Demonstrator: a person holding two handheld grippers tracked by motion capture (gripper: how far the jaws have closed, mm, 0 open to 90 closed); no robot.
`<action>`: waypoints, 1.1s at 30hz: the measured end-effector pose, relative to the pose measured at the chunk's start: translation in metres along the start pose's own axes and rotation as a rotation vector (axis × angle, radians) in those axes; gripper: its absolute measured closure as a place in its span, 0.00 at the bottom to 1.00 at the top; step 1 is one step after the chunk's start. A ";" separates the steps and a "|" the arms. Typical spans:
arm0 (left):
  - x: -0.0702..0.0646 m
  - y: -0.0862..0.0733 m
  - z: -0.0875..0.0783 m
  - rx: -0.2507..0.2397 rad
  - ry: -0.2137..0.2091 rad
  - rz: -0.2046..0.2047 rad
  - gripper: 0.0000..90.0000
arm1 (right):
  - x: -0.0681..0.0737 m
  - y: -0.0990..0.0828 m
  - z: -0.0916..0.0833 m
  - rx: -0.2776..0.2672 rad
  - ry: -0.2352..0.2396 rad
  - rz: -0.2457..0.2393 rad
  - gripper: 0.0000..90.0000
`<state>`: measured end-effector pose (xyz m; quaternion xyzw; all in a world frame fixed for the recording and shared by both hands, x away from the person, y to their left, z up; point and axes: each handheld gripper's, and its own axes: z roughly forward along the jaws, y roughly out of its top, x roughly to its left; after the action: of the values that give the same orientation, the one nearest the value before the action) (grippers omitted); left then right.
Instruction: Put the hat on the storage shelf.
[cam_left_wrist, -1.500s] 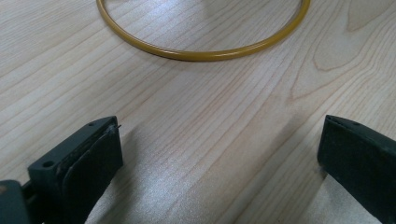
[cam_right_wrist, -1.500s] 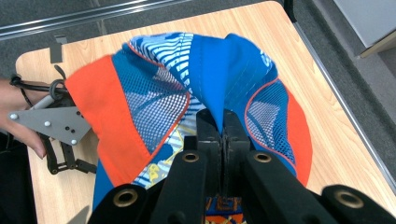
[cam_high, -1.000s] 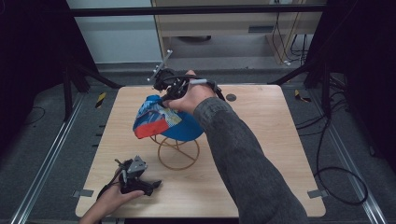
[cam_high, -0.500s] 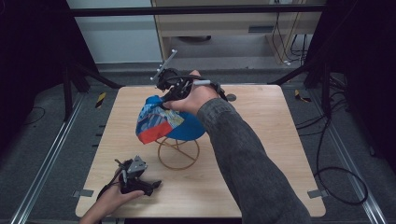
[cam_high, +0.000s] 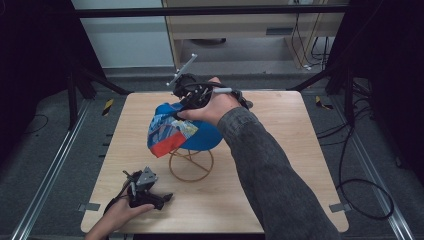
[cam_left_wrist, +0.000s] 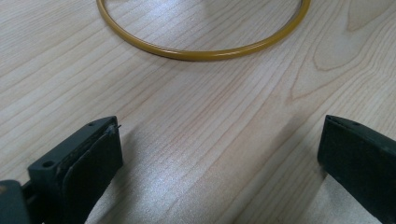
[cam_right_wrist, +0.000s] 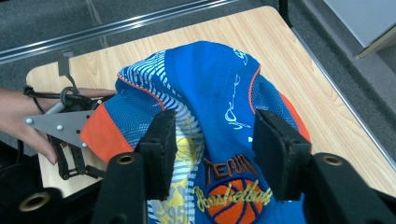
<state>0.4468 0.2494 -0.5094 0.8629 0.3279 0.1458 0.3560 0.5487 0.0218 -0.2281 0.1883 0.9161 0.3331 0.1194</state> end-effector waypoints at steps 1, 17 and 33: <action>0.000 0.000 0.000 0.000 0.000 0.000 0.00 | 0.000 -0.001 -0.001 -0.007 -0.004 -0.001 0.51; 0.000 0.000 0.000 -0.001 0.003 -0.001 0.00 | 0.005 -0.011 -0.014 -0.062 -0.037 0.045 0.18; -0.001 0.000 0.000 0.000 0.003 -0.002 0.00 | 0.004 -0.025 -0.025 -0.107 -0.044 0.044 0.07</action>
<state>0.4464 0.2490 -0.5094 0.8622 0.3292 0.1470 0.3558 0.5298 -0.0082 -0.2260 0.2092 0.8898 0.3799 0.1418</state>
